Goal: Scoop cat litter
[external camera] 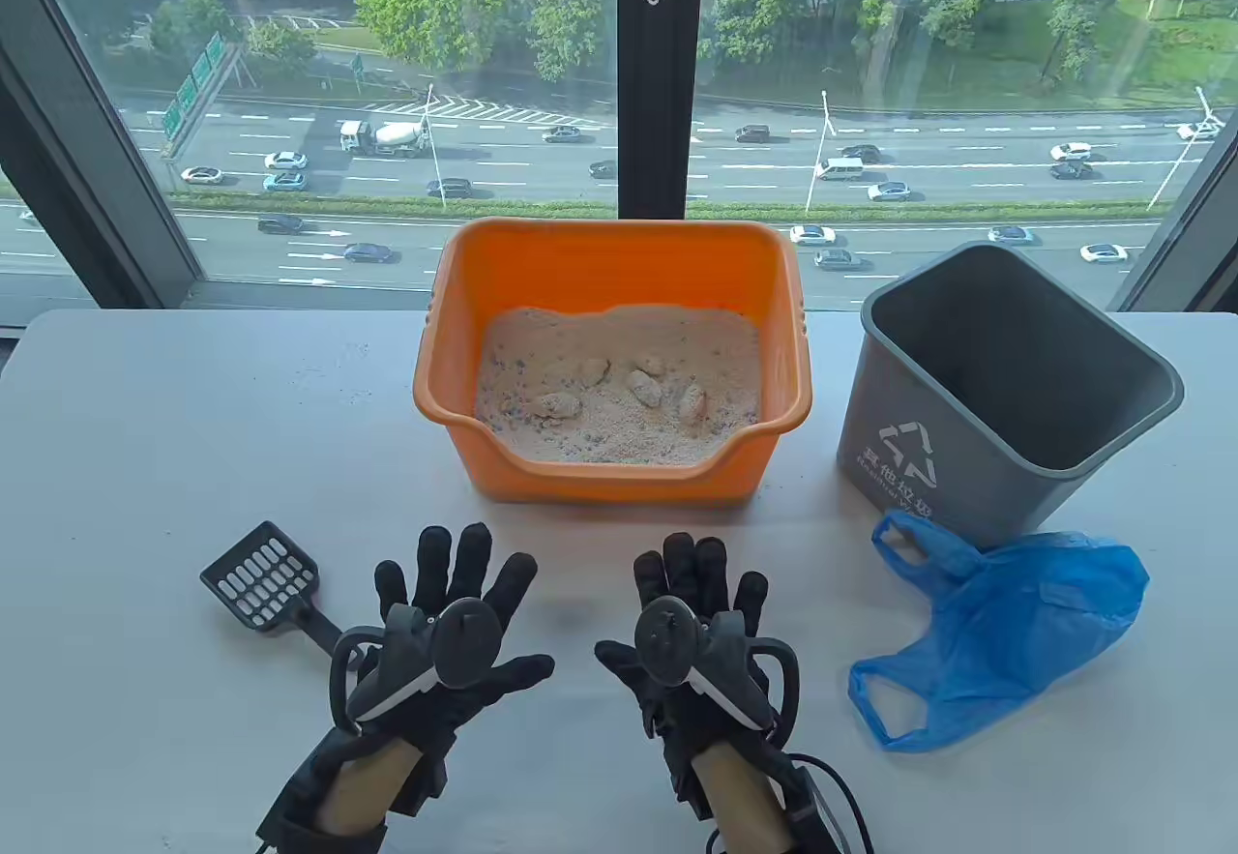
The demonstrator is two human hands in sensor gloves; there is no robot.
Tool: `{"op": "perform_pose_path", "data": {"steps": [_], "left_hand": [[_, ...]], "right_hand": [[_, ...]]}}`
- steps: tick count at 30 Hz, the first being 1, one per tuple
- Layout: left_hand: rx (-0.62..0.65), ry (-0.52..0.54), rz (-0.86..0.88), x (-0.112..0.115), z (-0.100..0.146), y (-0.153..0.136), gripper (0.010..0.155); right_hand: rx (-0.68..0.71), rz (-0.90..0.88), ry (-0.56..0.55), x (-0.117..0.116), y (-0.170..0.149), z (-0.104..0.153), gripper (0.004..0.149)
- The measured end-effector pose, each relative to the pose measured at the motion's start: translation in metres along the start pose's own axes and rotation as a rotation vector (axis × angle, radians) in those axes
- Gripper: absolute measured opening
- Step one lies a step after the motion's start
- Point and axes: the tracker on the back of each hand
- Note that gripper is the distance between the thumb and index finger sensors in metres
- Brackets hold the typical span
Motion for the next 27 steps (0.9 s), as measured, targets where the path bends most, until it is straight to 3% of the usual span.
{"op": "perform_pose_path", "data": {"steps": [10,14,17,20,27], "left_hand": [[0.007,0.001,-0.008,0.002,-0.001,0.002,0.09],[0.009,-0.003,-0.012,0.002,-0.001,0.003,0.09],[0.009,-0.001,-0.015,0.003,-0.001,0.004,0.09],[0.01,0.003,-0.016,0.003,0.0,0.004,0.09],[0.017,0.005,-0.022,0.004,0.0,0.005,0.09]], "right_hand": [[-0.021,-0.023,-0.005,0.007,-0.006,-0.001,0.087],[-0.105,-0.064,-0.03,0.024,-0.025,-0.004,0.088],[-0.23,-0.084,-0.068,0.045,-0.056,-0.005,0.091],[-0.438,-0.086,-0.019,0.064,-0.106,-0.005,0.094],[-0.82,-0.15,0.087,0.057,-0.207,0.0,0.102]]}}
Point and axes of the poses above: the tracker on the back of each hand, its own y axis roughly to the thumb side, its own z axis roughly from the fingertips to the wrist, x = y × z
